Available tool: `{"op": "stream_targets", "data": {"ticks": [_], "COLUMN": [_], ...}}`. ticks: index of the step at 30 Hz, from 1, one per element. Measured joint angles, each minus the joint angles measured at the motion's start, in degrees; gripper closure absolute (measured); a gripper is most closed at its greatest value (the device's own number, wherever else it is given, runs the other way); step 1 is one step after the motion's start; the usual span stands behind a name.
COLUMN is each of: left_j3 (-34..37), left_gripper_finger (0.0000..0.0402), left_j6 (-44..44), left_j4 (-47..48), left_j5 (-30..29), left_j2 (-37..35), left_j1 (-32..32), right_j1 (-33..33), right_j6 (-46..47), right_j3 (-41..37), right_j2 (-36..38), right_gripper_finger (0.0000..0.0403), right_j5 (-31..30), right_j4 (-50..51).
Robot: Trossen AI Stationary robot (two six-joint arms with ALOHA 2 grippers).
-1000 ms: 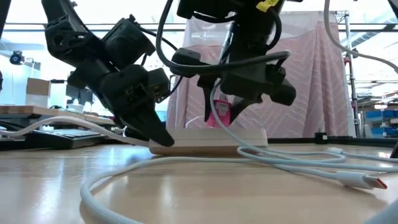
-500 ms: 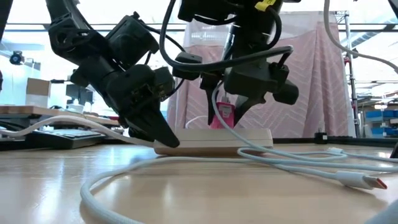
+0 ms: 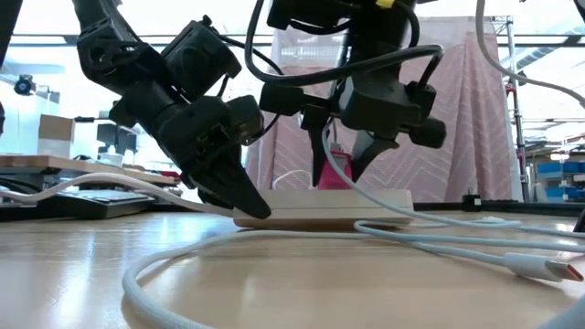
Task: Insert USB
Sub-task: Insert the pink charger adapter into the white outlet extension
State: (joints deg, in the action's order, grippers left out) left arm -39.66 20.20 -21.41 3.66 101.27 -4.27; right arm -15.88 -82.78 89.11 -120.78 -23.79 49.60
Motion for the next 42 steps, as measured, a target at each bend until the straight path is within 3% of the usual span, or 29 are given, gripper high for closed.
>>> {"op": "stream_targets", "data": {"ticks": [6, 18, 22, 28, 42], "left_j3": [0.0, 0.0, 0.0, 0.0, 0.0], "left_gripper_finger": [0.0223, 0.0223, 0.0223, 0.0223, 0.0223], "left_j6": [0.3, 2.9, 4.6, 6.4, 5.6], "left_j4": [0.0, 0.0, 0.0, -0.1, -0.2], "left_j5": [-0.3, -1.1, -1.2, -1.3, -2.6], "left_j2": [0.0, 0.0, 0.0, 0.0, 0.0], "left_j1": [0.0, 0.2, 0.2, 0.4, 0.6], "right_j1": [0.0, -0.3, -0.7, -1.6, -4.0], "right_j6": [3.8, 1.5, -3.4, -3.3, 3.0], "right_j3": [-1.2, -1.4, -1.4, -1.4, -1.5], "right_j2": [0.1, 0.2, 0.1, -0.1, -3.6], "right_gripper_finger": [0.0265, 0.0265, 0.0265, 0.0265, 0.0265], "right_j5": [-0.1, 1.4, -1.2, -4.5, -10.6], "right_j4": [-0.3, -1.8, -2.3, -1.6, -0.5]}}
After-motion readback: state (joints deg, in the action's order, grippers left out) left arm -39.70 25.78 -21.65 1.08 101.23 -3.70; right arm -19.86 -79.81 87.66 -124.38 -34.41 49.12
